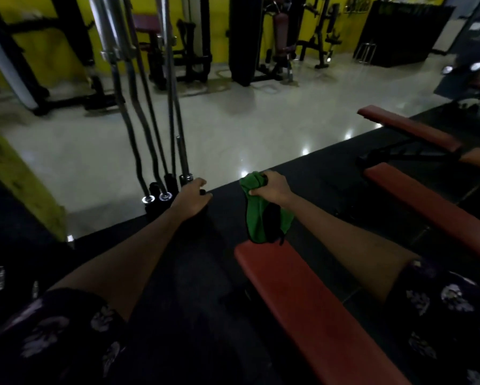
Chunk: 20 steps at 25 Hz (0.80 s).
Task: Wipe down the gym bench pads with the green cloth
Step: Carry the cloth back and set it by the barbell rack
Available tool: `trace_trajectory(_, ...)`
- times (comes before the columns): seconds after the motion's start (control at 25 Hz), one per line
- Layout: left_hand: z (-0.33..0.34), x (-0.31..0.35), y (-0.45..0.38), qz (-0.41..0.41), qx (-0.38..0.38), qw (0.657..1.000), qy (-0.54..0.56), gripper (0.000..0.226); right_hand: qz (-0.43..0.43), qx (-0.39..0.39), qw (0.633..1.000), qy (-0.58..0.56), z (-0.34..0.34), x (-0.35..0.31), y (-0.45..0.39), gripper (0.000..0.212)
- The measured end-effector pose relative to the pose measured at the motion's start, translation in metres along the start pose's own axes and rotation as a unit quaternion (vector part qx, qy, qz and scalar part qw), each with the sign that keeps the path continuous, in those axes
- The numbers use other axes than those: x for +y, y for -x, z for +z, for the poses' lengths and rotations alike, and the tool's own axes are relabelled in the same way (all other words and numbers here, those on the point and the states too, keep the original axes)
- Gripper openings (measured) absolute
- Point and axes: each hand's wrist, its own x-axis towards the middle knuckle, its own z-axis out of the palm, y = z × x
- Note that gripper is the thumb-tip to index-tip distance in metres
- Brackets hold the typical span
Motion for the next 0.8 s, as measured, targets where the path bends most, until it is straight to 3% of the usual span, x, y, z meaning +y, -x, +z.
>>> trace_trajectory(0.16, -0.039, -0.036, -0.039, -0.019, 0.025, 1.000, -0.002, 0.047, -0.027, -0.002, 1.000, -0.012, 0.034, -0.044, -0.053, 0.048)
trace_trajectory(0.36, -0.076, -0.076, -0.088, -0.059, 0.061, 0.996, 0.004, 0.038, -0.097, -0.068, 0.993, 0.009, 0.075, -0.108, -0.133, 0.051)
trace_trajectory(0.52, -0.126, -0.120, -0.105, -0.107, 0.103, 0.989, -0.022, 0.043, -0.152, -0.106, 0.983, 0.012, 0.117, -0.169, -0.185, 0.051)
trace_trajectory(0.68, -0.190, -0.177, -0.111, -0.172, 0.181, 0.967, -0.048, 0.050, -0.227, -0.163, 0.960, 0.007, 0.175, -0.251, -0.226, 0.055)
trace_trajectory(0.8, -0.228, -0.227, -0.117, -0.223, 0.195, 0.954, -0.057, 0.052, -0.267, -0.192, 0.944, 0.003, 0.222, -0.309, -0.249, 0.062)
